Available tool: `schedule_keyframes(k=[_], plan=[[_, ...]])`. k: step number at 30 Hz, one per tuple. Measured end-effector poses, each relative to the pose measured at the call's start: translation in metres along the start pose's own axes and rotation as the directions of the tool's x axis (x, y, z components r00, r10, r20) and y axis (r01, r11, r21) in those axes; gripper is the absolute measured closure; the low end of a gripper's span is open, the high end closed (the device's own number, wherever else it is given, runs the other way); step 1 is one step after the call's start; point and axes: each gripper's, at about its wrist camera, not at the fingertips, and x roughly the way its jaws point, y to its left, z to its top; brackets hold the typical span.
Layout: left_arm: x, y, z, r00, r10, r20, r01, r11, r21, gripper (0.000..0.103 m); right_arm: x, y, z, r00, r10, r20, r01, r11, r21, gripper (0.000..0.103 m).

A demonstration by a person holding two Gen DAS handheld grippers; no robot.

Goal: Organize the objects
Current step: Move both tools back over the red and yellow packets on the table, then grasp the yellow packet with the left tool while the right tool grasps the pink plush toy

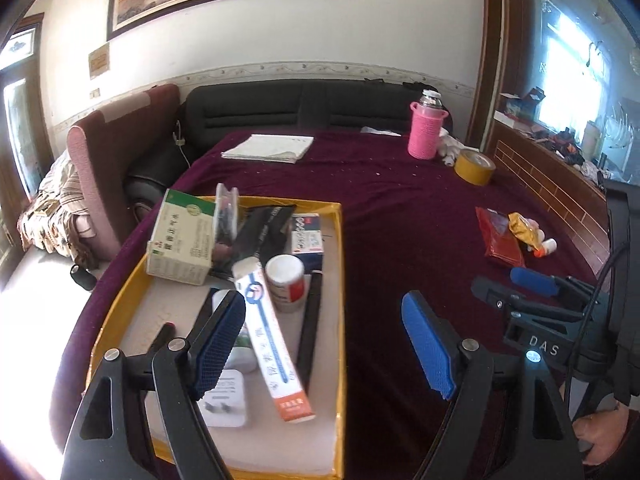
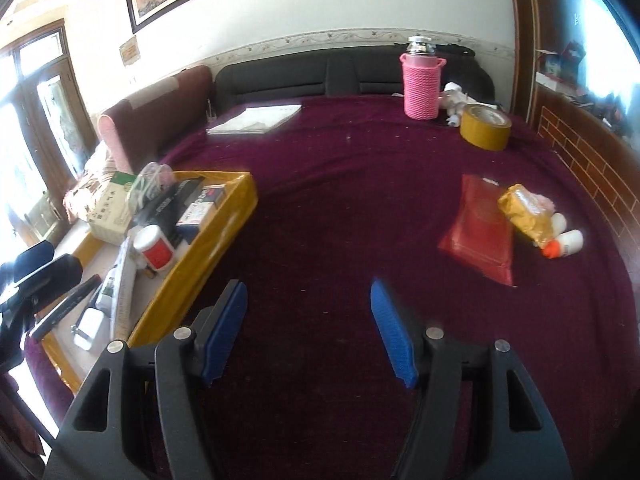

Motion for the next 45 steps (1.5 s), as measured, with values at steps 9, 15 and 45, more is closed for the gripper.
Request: schedule_keyframes(k=[9, 15, 45], plan=[[0.013, -0.038, 0.003, 0.999, 0.000, -0.043, 0.002, 0.998, 0.058, 0.027, 0.001, -0.060, 0.012, 0.993, -0.118, -0.004, 0.118, 0.992, 0.043, 0.039], [0.019, -0.053, 0.006, 0.997, -0.030, -0.069, 0.035, 0.996, 0.078, 0.027, -0.007, -0.134, 0.064, 0.984, -0.172, 0.041, 0.167, 0.981, 0.095, 0.024], [0.224, -0.313, 0.093, 0.939, -0.253, -0.234, 0.307, 0.923, 0.233, 0.028, 0.001, -0.329, 0.039, 0.977, -0.172, 0.129, 0.057, 0.788, 0.613, 0.023]])
